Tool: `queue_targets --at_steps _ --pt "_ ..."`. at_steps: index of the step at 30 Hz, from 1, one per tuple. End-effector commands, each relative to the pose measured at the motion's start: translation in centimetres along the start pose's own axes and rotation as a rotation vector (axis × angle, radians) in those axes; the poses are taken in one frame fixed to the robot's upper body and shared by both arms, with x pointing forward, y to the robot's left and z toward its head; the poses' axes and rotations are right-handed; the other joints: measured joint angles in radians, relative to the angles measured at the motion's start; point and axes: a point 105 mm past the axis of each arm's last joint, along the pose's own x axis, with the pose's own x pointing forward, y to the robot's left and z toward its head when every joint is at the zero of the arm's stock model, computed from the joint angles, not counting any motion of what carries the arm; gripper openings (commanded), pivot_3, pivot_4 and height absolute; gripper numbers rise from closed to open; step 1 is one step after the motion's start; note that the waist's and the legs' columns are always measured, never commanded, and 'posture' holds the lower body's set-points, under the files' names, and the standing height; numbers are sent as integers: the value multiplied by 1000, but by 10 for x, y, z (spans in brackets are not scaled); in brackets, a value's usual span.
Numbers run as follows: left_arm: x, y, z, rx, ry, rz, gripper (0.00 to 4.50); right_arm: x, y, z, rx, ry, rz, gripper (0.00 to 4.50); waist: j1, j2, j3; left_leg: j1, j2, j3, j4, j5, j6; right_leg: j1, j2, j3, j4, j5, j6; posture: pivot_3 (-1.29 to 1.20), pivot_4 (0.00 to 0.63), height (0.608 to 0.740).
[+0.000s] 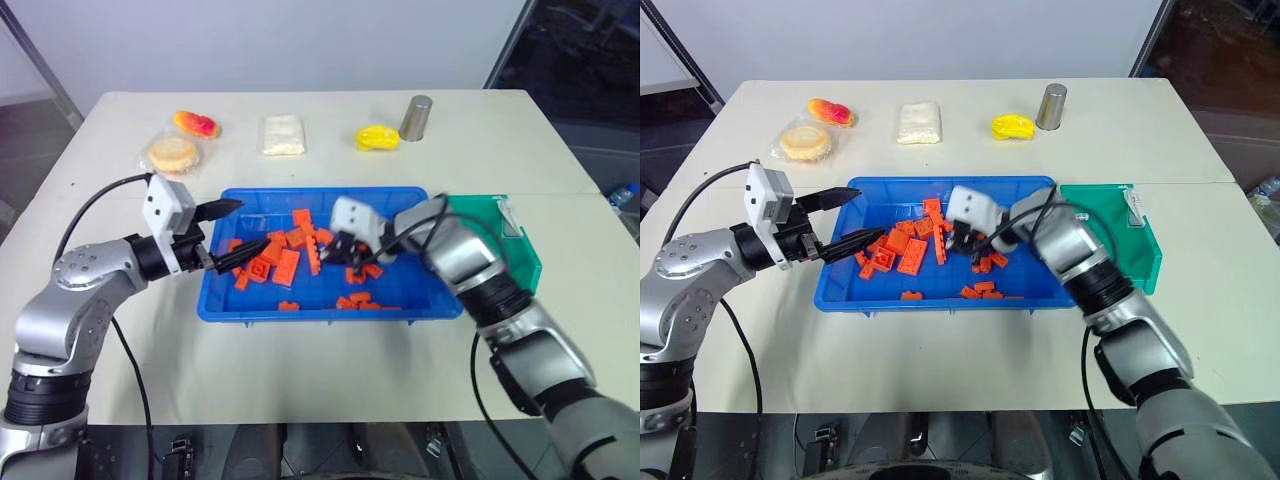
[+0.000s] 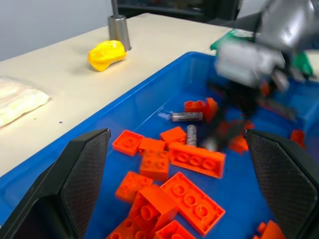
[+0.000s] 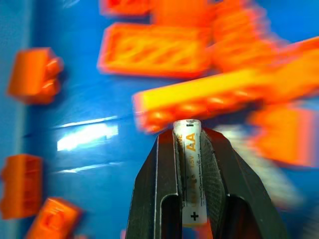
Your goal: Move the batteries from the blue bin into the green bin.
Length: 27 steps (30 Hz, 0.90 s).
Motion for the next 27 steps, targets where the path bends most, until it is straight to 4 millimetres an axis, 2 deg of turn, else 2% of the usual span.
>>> queue_targets --at_steps 1,4,13,19,23,24,27 --pt "6 3 13 26 -42 -48 4500 -63 -23 49 -80 -116 -144 67 3 0 0 0 0 0 0 0 0 0 0 0 0 0 0 0 150 740" --pt "18 2 13 22 -51 -116 4500 -98 -29 44 -84 -76 -234 67 9 0 0 0 0 -1 -1 0 0 1 0 -1 -2 0 0 0 150 740" --pt "50 -14 14 21 -51 -356 4500 -168 -20 -15 24 137 -426 67 21 0 0 -2 0 1 -1 0 1 -1 0 -1 -3 0 0 0 150 740" --pt "64 -14 15 34 -59 -405 4500 -189 -14 -48 99 226 -518 67 16 -1 0 -2 0 1 0 0 1 -1 1 0 -3 0 0 0 150 740" --pt "66 -12 13 39 -57 -404 4500 -195 -14 -75 130 287 -569 67 18 -1 0 -2 0 1 0 0 1 -1 1 0 -3 0 0 0 150 740" --pt "66 -12 13 40 -57 -401 4500 -197 -15 -81 133 303 -583 1132 19 -1 0 -2 0 1 0 0 1 -1 1 0 -3 0 0 0 150 740" --pt "65 -11 12 43 -55 -393 4500 -199 -14 -91 142 320 -587 2560 20 -1 0 -2 0 1 0 0 1 -1 1 0 -3 0 0 0 150 740"
